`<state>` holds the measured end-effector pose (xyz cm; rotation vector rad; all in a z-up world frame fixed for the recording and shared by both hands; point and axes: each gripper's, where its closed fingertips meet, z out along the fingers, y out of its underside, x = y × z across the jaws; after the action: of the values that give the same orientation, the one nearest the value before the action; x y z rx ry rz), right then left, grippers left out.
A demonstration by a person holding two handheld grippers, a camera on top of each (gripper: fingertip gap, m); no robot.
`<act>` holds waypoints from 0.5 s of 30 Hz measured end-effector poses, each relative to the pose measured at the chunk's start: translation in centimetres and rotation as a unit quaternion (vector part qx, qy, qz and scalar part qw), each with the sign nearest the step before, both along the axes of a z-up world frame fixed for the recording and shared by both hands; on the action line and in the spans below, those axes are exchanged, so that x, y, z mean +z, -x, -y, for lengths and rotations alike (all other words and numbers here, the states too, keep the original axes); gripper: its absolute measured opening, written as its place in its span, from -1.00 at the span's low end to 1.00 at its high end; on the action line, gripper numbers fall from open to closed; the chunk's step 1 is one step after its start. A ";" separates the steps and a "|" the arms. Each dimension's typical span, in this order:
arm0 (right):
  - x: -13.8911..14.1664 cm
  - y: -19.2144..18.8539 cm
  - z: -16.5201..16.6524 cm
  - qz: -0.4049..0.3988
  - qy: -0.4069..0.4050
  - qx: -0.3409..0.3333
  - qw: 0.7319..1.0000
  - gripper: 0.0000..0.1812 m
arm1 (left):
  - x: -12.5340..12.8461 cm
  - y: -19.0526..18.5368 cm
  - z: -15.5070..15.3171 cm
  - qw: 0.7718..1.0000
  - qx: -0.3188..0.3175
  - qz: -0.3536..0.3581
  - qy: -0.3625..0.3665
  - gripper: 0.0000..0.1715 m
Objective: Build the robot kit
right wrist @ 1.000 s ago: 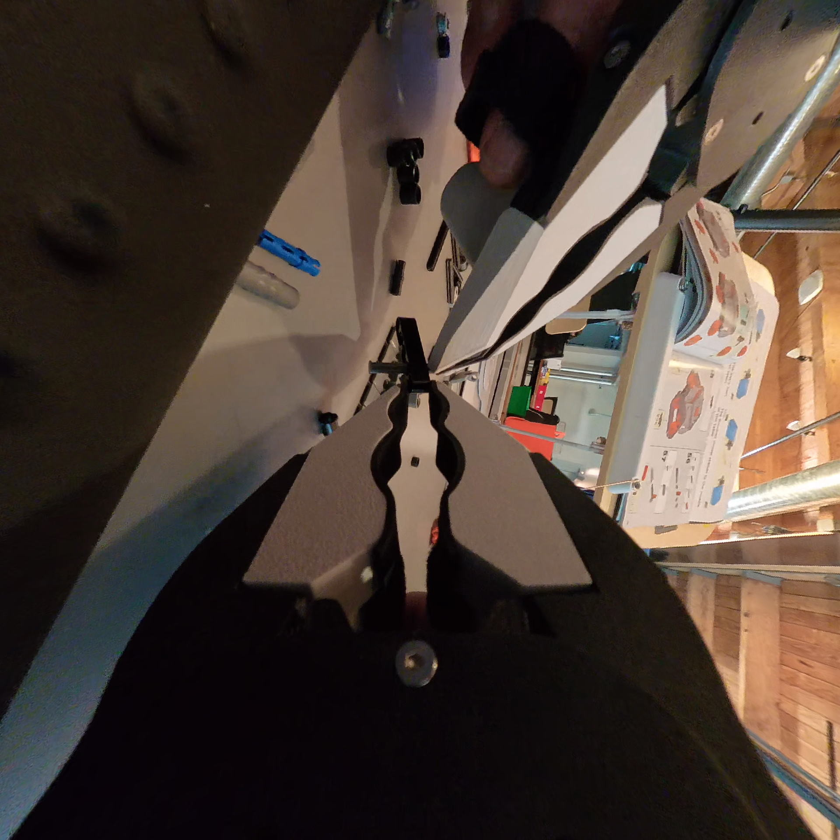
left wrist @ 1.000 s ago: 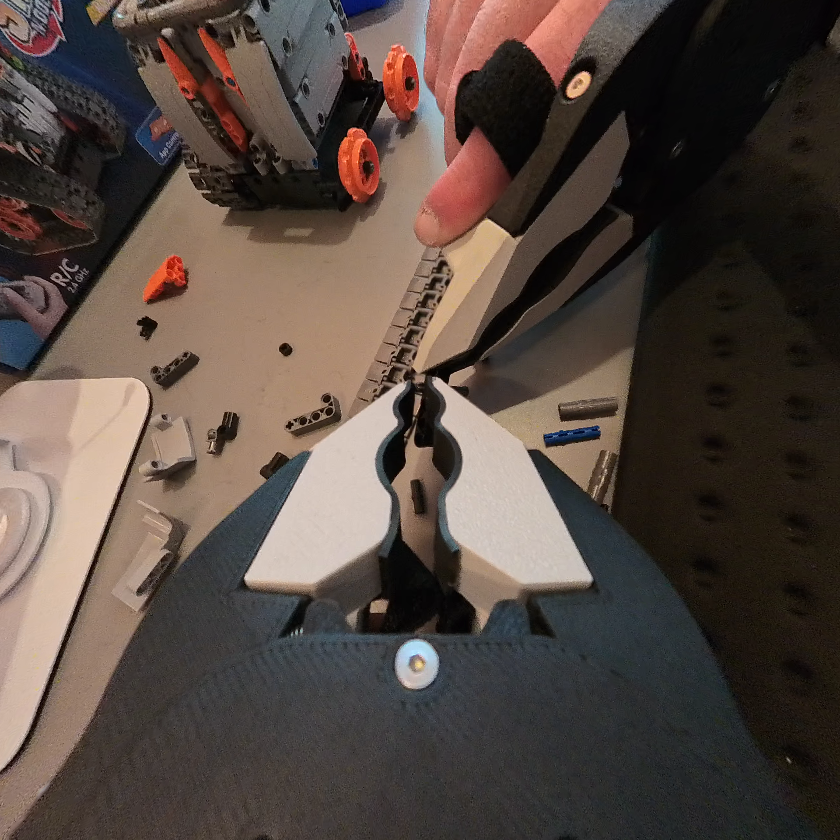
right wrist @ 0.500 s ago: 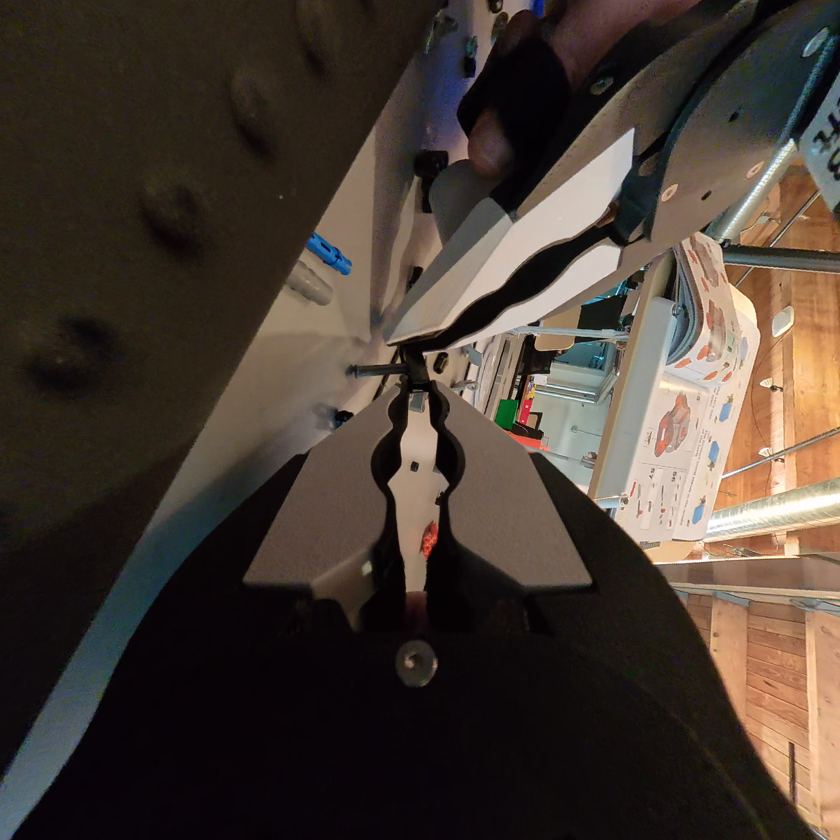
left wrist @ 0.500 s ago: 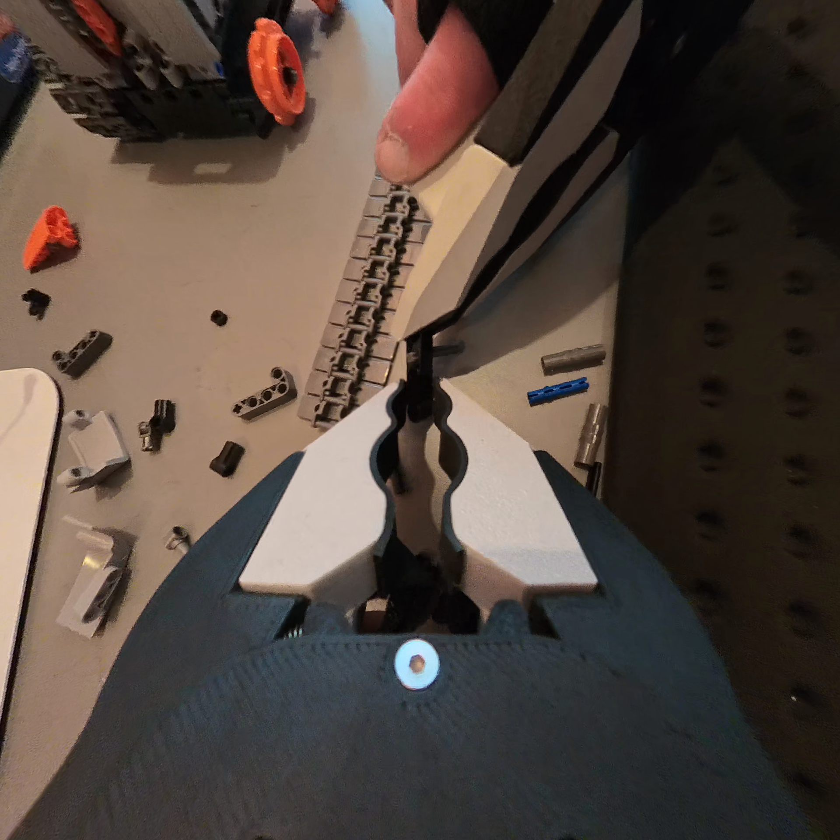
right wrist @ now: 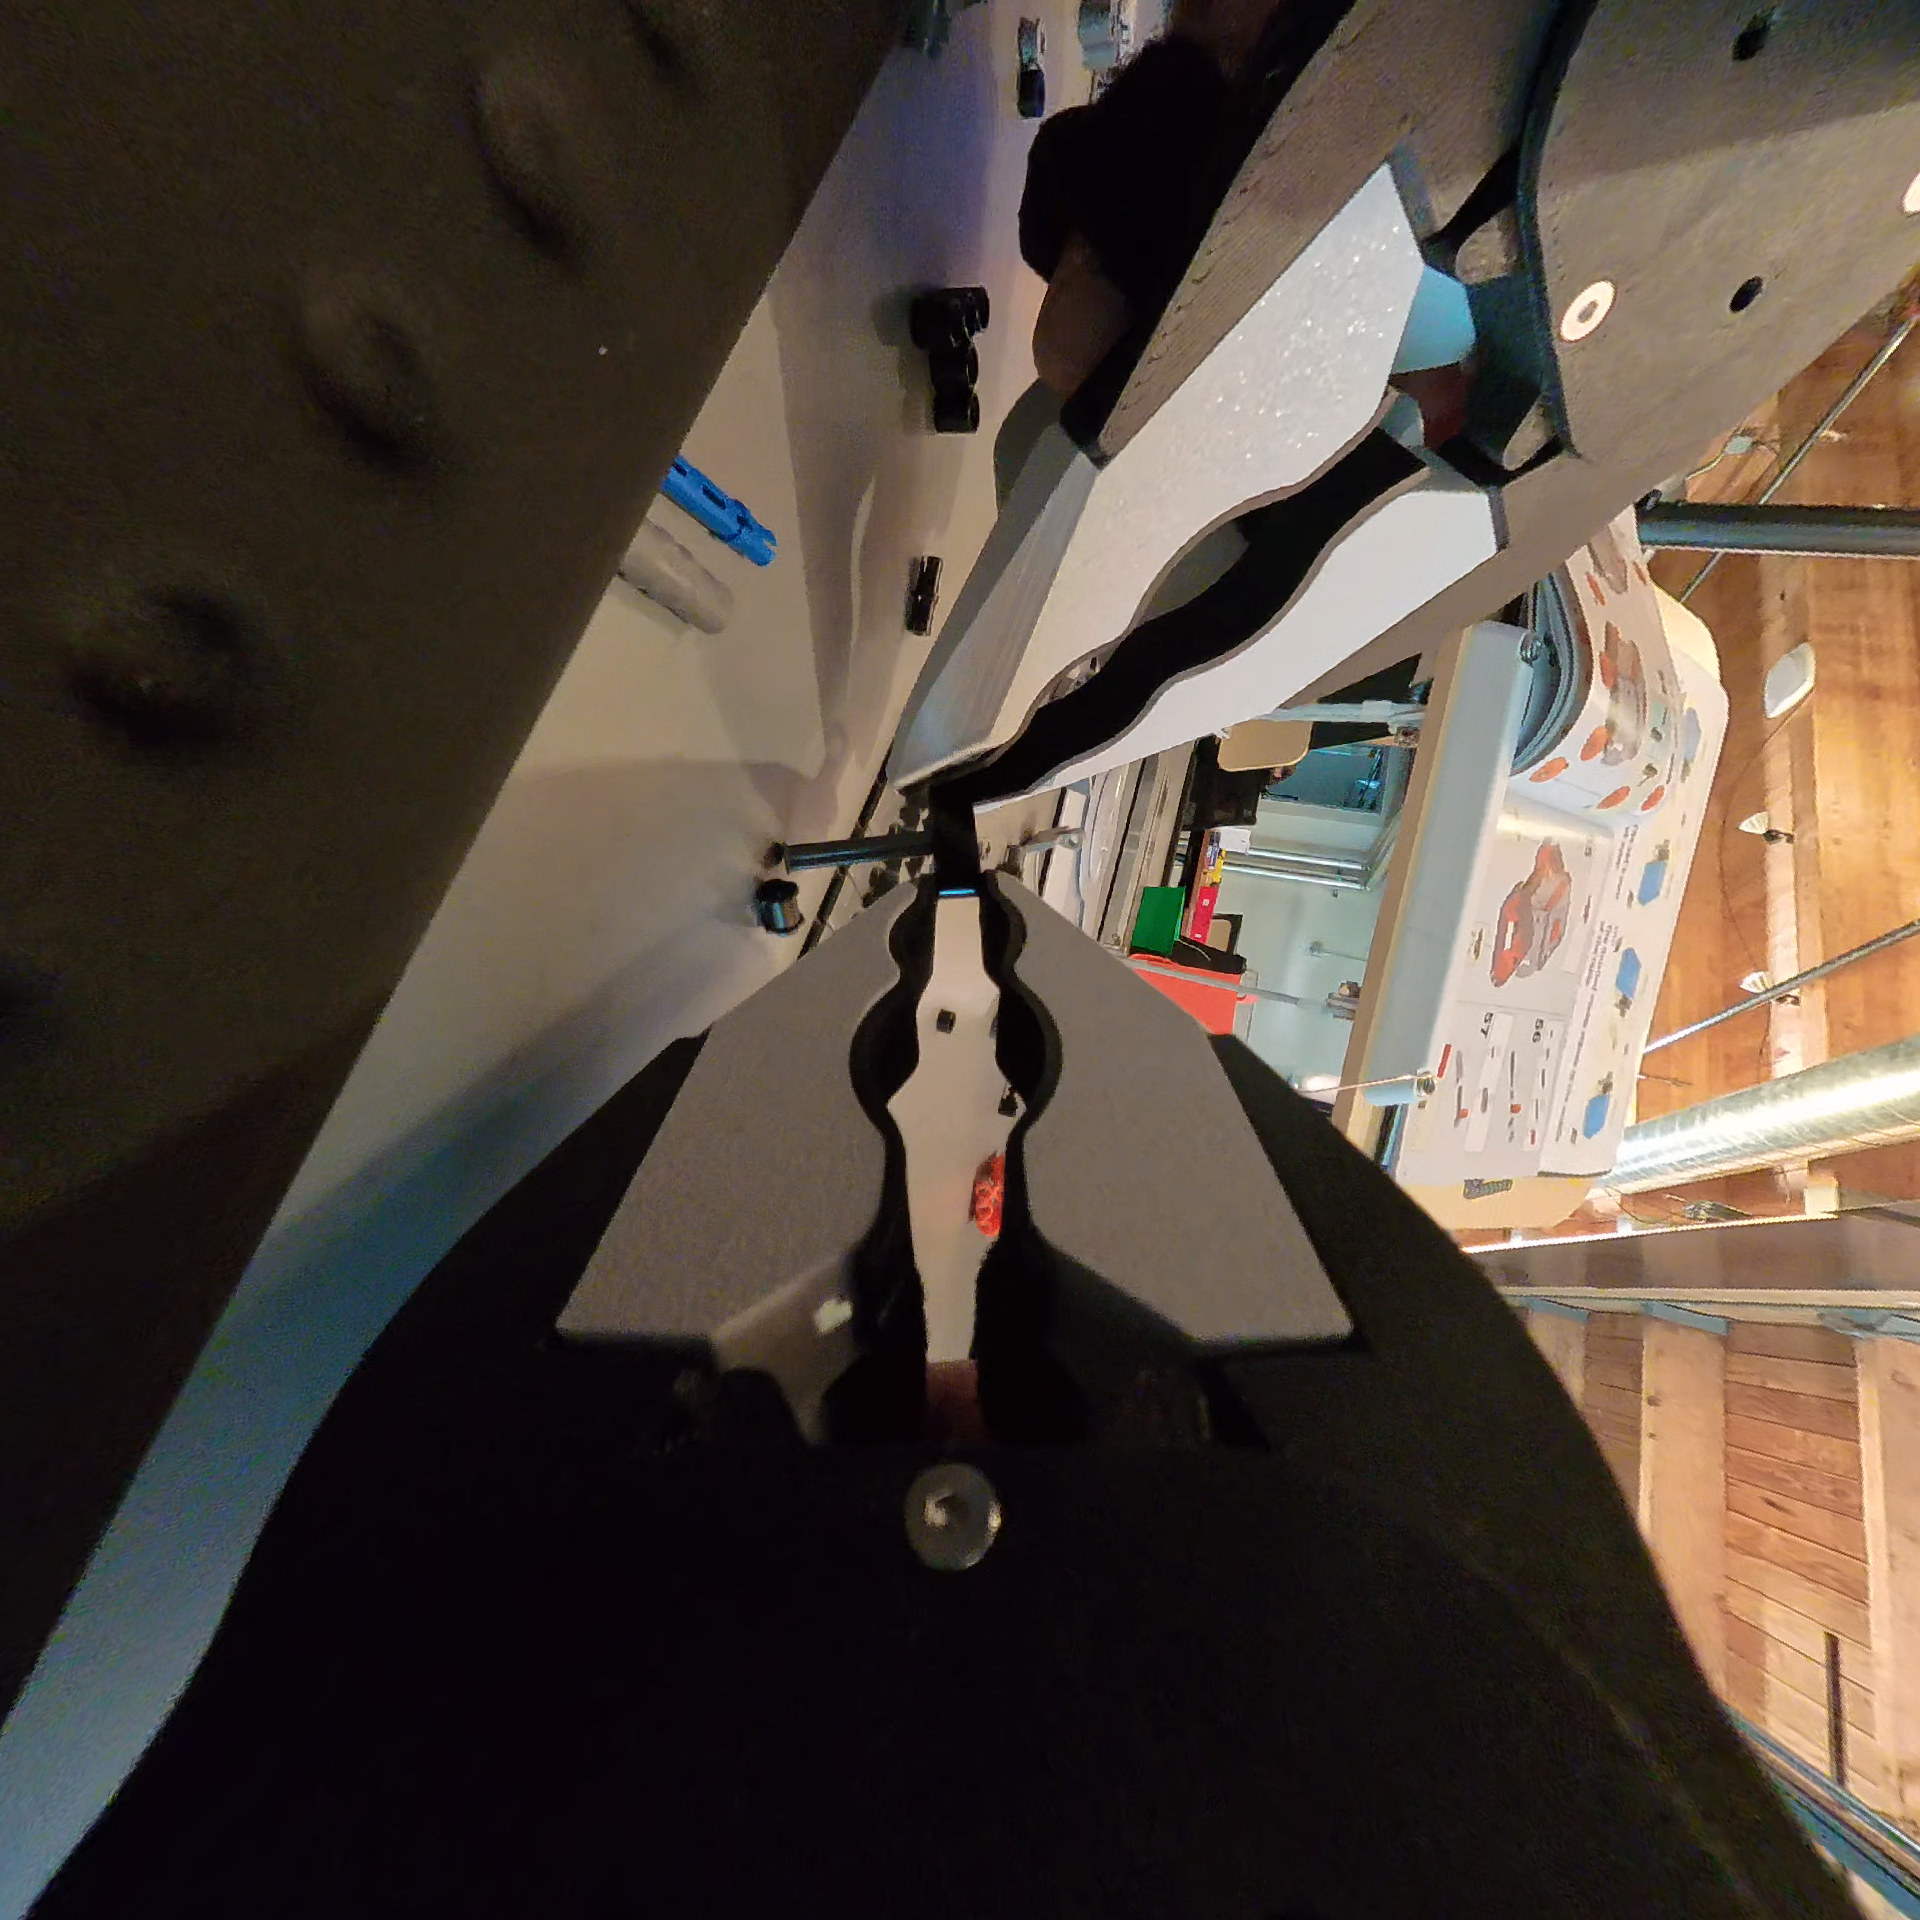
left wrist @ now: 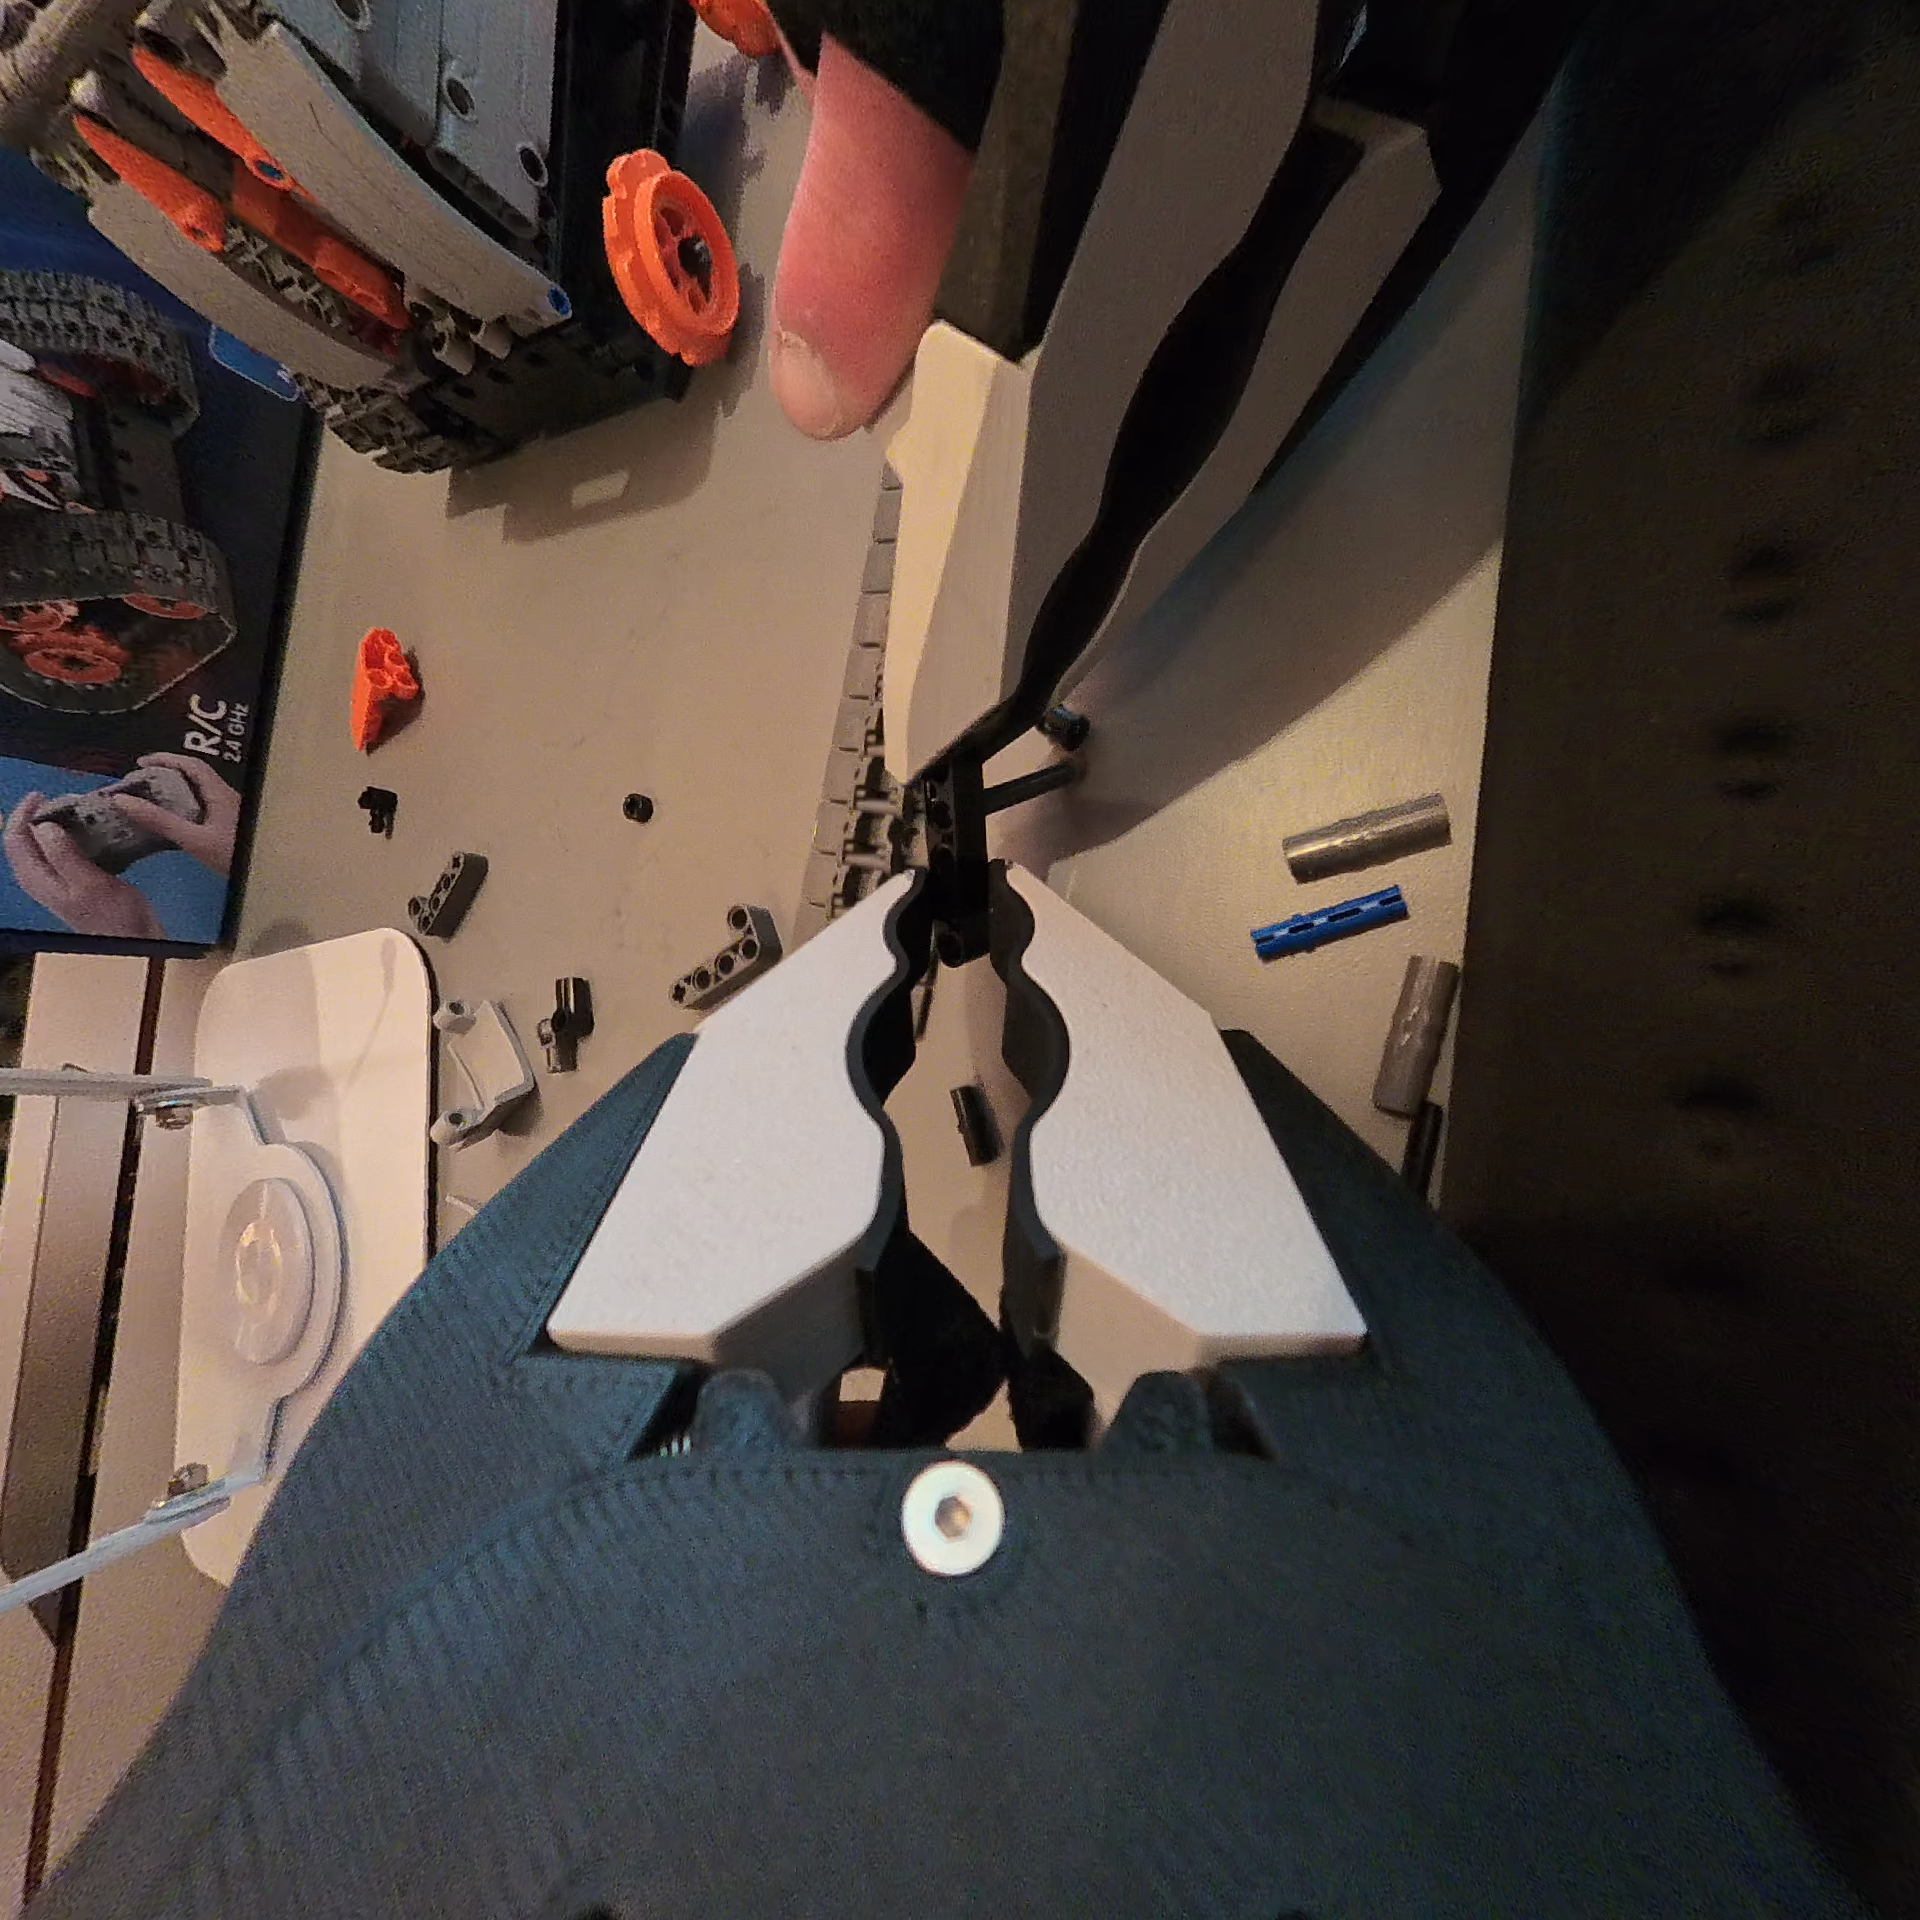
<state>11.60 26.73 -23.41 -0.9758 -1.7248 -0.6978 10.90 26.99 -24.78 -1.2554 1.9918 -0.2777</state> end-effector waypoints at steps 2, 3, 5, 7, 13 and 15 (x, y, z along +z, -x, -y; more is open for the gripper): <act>0.0 -0.2 0.2 -0.006 0.006 -0.002 1.000 -0.94 | -0.1 -0.2 0.2 1.000 0.001 -0.002 0.011 -0.89; 0.0 -0.3 0.2 -0.008 0.008 -0.002 1.000 -0.94 | 0.0 -0.3 0.3 1.000 0.000 0.001 0.014 -0.89; 0.0 -0.7 0.3 -0.010 0.012 -0.003 1.000 -0.94 | 0.0 -0.7 0.5 1.000 0.002 0.006 0.023 -0.89; 0.0 -1.0 0.5 -0.019 0.022 -0.005 1.000 -0.94 | 0.1 -1.0 0.6 1.000 0.001 0.010 0.023 -0.89; 0.0 -2.0 1.1 -0.028 0.023 -0.010 0.999 -0.94 | 0.3 -1.9 1.1 1.000 -0.005 0.011 0.011 -0.89; 0.0 -2.4 1.3 -0.025 0.021 -0.009 0.999 -0.94 | 0.4 -2.2 1.4 1.000 -0.010 0.007 0.006 -0.89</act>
<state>13.96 25.45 -23.45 -1.0304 -1.6941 -0.6461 13.06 25.55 -24.42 -1.2374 1.9947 -0.3073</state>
